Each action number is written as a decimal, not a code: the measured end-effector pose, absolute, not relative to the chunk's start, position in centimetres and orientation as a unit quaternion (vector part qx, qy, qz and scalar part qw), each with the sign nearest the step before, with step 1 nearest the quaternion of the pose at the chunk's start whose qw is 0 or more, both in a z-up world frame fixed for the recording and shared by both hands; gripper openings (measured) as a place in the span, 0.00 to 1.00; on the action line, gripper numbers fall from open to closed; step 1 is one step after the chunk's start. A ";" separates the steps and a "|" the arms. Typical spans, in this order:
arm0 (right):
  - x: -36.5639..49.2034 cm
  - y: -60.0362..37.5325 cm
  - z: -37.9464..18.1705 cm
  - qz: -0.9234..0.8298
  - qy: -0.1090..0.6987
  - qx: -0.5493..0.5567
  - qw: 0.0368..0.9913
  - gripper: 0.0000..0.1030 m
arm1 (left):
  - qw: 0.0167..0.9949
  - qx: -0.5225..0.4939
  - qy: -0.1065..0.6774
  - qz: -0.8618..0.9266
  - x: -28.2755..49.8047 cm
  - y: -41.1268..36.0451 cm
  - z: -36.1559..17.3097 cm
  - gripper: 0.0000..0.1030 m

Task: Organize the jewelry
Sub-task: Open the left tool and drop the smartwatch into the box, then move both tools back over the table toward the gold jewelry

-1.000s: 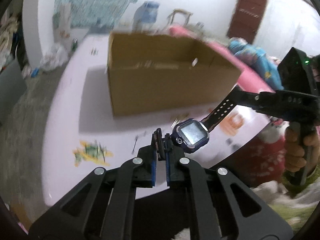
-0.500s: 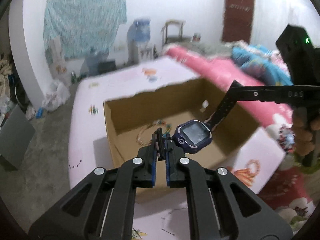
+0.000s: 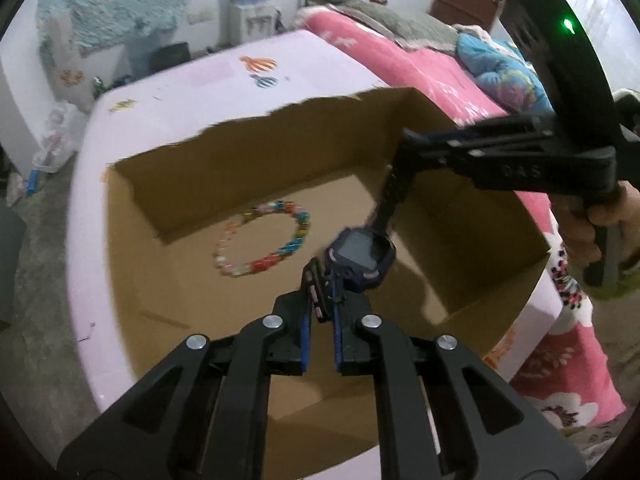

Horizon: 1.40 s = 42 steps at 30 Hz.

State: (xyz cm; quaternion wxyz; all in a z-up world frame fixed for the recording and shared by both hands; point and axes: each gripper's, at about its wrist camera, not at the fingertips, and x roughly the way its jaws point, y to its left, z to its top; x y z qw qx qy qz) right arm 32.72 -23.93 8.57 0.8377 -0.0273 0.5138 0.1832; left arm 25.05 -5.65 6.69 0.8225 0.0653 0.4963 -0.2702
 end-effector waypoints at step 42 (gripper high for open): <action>9.6 -23.1 5.0 0.132 0.449 0.014 0.884 0.89 | 0.859 0.032 0.495 -0.123 9.1 2.4 1.1 0.86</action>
